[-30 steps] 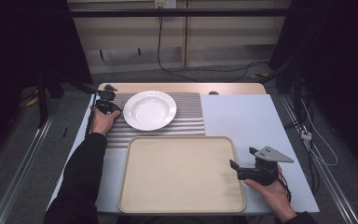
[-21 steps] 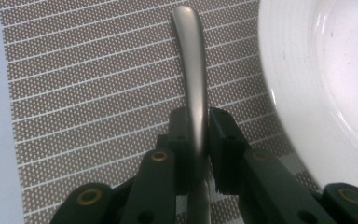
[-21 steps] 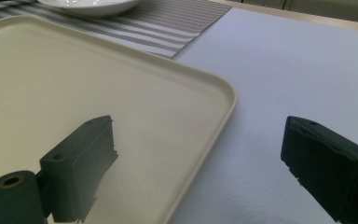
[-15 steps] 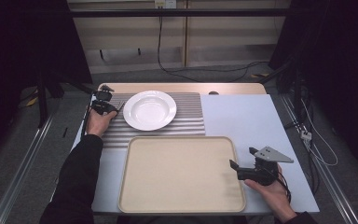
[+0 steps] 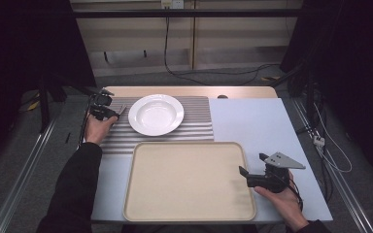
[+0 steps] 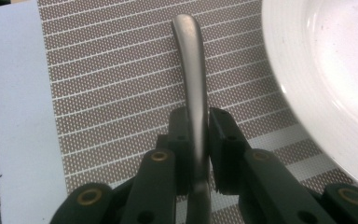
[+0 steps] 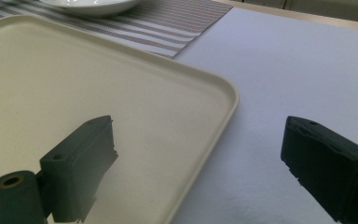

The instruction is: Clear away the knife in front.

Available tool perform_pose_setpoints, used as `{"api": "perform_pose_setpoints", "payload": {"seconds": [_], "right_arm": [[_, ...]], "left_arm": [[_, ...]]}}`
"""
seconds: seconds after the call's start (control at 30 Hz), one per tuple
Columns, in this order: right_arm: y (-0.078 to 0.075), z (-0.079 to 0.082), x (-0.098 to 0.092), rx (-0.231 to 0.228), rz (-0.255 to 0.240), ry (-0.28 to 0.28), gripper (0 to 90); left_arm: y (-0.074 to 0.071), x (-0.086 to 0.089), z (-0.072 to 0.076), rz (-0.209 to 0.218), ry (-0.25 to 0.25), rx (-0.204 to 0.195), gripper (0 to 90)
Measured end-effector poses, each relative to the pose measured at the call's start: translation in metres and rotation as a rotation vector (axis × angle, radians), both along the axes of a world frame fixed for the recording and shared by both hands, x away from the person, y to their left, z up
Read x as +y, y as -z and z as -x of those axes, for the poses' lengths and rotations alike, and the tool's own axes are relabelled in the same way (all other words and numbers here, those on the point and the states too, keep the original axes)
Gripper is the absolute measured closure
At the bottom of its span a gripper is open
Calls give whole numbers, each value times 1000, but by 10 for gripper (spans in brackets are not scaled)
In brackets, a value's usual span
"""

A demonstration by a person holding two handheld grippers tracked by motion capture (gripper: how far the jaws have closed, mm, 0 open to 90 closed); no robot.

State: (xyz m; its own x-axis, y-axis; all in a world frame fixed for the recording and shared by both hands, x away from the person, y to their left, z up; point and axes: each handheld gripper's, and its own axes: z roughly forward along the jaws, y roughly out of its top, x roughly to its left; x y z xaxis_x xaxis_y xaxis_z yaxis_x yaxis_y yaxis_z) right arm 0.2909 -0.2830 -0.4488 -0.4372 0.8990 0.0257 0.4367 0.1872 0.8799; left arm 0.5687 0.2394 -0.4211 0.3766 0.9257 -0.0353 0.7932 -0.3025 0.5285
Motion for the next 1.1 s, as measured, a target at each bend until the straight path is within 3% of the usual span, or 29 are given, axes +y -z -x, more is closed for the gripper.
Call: {"api": "perform_pose_setpoints", "payload": {"seconds": [0.5, 0.63, 0.87, 1.1], "right_arm": [[-1, 1, 1, -5, 1, -1, 97], [-1, 1, 1, -5, 3, -2, 97], [-1, 1, 1, -6, 5, -2, 97], [-1, 1, 1, -9, 6, -5, 97]], "left_arm": [[-20, -2, 24, 17, 42, -61, 801], [-28, -9, 34, 9, 71, -82, 800], [-44, -25, 55, 33, 116, -130, 800], [-49, -37, 68, 26, 144, -141, 800]]}}
